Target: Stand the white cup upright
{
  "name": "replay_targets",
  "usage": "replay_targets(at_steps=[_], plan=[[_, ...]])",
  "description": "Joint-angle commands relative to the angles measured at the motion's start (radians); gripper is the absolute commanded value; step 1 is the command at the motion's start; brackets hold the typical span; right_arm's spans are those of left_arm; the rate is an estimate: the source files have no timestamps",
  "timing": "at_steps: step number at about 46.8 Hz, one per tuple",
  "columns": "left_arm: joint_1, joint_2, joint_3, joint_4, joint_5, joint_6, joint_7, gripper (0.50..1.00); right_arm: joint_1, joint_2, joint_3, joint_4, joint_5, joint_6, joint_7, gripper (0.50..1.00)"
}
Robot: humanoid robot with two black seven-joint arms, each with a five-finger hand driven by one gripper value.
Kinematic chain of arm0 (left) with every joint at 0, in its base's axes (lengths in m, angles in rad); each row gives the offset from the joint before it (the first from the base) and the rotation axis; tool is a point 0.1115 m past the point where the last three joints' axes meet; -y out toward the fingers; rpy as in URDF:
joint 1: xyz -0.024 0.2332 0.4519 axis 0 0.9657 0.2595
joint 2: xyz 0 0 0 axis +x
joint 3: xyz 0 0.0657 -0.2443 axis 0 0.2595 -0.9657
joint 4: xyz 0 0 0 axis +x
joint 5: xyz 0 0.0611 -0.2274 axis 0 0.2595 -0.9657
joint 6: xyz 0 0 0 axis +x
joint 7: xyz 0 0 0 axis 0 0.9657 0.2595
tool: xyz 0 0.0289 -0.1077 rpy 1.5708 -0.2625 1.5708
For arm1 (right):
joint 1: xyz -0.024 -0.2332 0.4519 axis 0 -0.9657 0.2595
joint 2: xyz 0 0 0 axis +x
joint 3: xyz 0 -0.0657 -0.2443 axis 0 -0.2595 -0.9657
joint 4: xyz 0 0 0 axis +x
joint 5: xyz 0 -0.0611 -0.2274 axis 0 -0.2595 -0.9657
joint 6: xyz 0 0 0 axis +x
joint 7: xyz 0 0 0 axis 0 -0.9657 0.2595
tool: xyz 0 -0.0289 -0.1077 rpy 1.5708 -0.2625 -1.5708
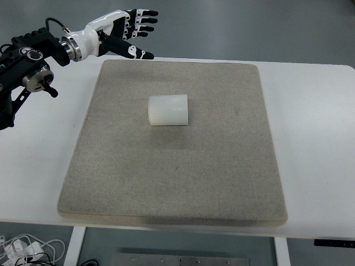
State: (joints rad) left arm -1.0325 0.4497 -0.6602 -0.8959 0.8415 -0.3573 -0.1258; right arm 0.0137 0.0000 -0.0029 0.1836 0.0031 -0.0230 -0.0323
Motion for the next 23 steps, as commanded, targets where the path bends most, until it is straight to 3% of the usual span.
replay_targets(at_steps=[1,6,14,23], plan=[[-0.011,0.004,0.005,-0.038,0.089,-0.012,0.026,0.956,0.000,0.000,0.000,-0.001,0.000,0.000,0.000,0.952],[-0.037,0.009,0.024,-0.070,0.172,-0.023,0.081,0.958,0.000,0.000,0.000,0.000,0.000,0.000,0.000,0.952],[-0.109,0.047,0.114,-0.141,0.192,-0.104,0.187,0.966,0.000,0.000,0.000,0.000,0.000,0.000,0.000,0.952],[-0.184,0.043,0.209,-0.170,0.194,-0.123,0.278,0.986,0.000,0.000,0.000,0.000,0.000,0.000,0.000,0.952]])
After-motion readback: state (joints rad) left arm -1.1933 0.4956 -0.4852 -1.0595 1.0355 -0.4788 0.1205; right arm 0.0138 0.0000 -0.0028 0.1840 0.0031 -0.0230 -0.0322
